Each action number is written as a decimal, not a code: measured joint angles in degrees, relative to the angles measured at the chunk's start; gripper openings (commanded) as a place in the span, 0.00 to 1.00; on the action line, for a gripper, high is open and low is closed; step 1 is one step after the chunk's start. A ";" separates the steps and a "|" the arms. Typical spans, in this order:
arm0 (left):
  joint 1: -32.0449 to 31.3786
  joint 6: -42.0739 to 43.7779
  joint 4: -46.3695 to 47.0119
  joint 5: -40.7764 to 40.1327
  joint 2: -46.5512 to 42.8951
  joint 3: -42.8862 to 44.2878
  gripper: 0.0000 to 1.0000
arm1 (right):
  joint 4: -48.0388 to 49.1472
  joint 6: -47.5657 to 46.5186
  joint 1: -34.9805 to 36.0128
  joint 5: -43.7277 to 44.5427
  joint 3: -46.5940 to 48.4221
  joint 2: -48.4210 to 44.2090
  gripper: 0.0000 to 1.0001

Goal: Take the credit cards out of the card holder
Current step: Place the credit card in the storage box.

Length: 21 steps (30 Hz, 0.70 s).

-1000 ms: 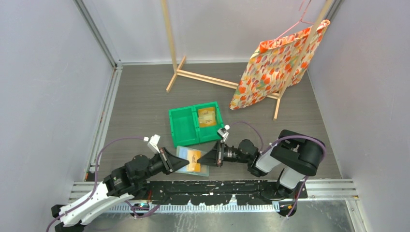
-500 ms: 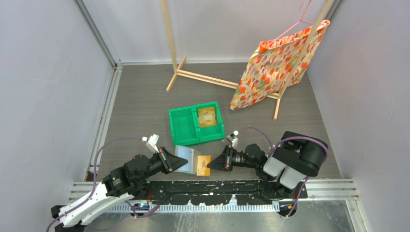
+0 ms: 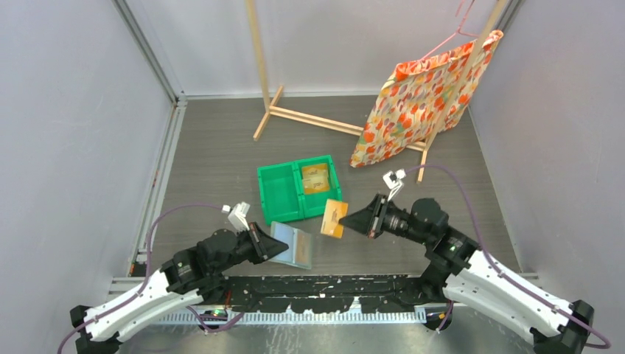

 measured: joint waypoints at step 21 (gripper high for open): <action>0.00 0.37 15.19 2.86 17.79 -0.04 0.01 | -43.58 -34.53 -1.49 19.91 44.00 40.81 0.01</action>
